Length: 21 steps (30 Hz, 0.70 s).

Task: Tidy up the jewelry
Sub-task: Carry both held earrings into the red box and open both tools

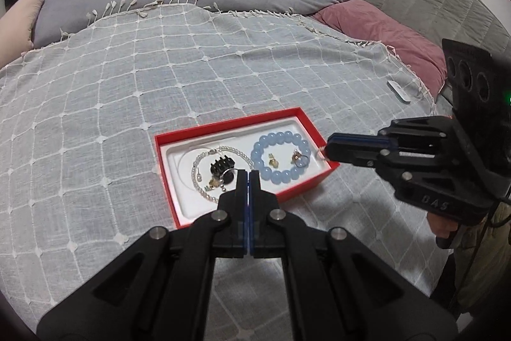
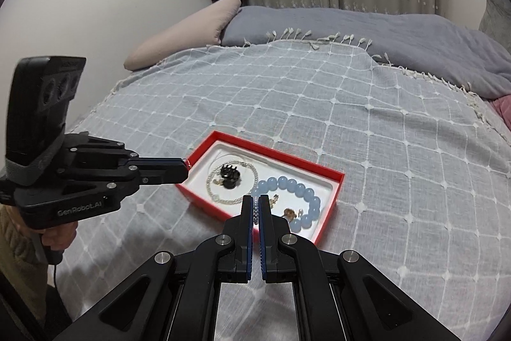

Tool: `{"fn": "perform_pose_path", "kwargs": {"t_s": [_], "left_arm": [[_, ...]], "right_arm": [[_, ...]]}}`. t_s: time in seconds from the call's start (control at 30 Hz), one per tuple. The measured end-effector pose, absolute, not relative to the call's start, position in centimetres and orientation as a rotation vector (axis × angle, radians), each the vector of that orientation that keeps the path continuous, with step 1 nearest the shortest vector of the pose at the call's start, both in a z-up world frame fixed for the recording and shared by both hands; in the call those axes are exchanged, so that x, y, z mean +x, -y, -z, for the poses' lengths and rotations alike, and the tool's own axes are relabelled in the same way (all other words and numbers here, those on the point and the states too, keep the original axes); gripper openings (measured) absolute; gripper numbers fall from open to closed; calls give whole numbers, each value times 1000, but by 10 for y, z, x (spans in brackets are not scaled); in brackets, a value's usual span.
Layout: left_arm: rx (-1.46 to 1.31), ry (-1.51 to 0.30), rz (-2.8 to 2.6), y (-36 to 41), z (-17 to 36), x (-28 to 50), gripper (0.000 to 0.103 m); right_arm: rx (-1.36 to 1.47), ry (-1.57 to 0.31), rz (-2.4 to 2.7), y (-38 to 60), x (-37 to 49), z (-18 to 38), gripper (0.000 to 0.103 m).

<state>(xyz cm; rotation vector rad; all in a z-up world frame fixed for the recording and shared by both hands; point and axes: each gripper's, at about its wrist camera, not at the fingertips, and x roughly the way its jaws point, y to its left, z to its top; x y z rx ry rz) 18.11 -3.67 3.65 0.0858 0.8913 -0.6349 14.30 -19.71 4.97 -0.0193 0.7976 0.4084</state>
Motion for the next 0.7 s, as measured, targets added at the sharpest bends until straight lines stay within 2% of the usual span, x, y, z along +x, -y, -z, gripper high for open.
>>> {"fn": "perform_pose_path", "kwargs": {"t_s": [0.43, 0.57, 0.7], "left_arm": [[53, -905, 594, 35, -21, 199, 1], [64, -904, 574, 34, -22, 197, 6], [96, -897, 500, 33, -23, 183, 18]], "right_arm": [[2, -819, -375, 200, 171, -27, 4], [22, -810, -371, 203, 166, -32, 4], [46, -804, -376, 204, 158, -37, 5]]}}
